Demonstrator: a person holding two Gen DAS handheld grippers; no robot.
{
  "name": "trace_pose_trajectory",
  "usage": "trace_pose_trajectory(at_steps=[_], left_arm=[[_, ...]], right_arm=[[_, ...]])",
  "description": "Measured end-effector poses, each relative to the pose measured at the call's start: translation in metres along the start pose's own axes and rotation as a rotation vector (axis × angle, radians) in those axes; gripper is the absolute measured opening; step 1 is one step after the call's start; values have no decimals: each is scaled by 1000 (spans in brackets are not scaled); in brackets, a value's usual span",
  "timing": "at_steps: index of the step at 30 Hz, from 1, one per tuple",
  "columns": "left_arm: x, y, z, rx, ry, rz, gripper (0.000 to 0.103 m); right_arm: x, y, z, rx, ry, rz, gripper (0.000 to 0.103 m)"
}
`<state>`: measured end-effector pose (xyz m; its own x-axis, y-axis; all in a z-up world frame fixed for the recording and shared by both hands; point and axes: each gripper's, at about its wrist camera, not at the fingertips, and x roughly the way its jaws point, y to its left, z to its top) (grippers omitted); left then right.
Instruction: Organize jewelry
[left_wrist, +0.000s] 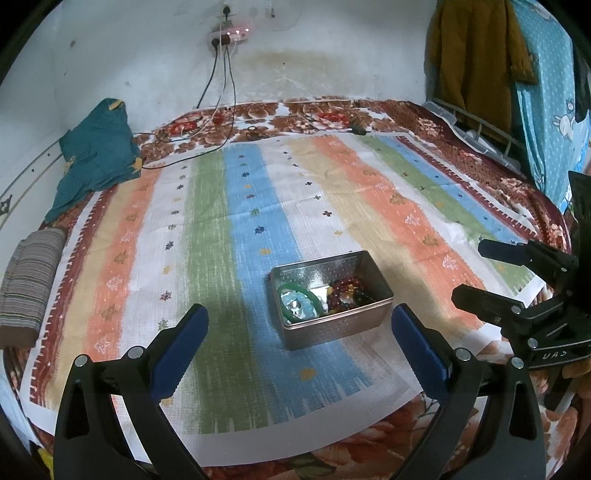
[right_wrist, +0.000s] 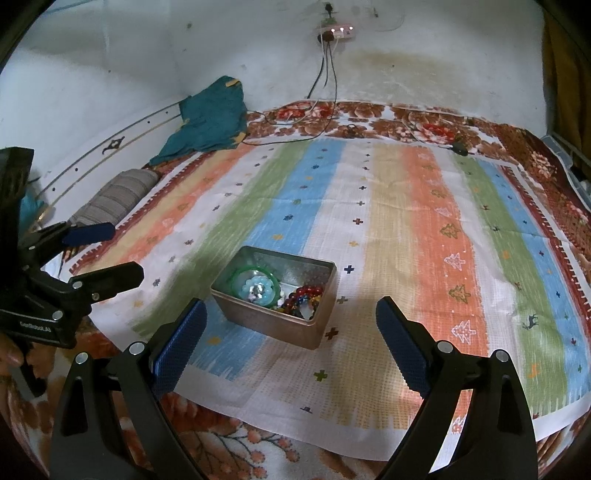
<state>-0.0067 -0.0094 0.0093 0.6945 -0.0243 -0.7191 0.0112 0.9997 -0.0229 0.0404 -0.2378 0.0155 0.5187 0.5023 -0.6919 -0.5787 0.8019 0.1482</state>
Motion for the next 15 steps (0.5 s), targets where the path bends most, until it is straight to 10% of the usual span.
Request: trace_pose_trajectory(at_steps=[15], left_arm=[[-2, -5, 0, 17, -10, -28, 97]], right_arm=[[1, 1, 0, -2, 5, 3, 93]])
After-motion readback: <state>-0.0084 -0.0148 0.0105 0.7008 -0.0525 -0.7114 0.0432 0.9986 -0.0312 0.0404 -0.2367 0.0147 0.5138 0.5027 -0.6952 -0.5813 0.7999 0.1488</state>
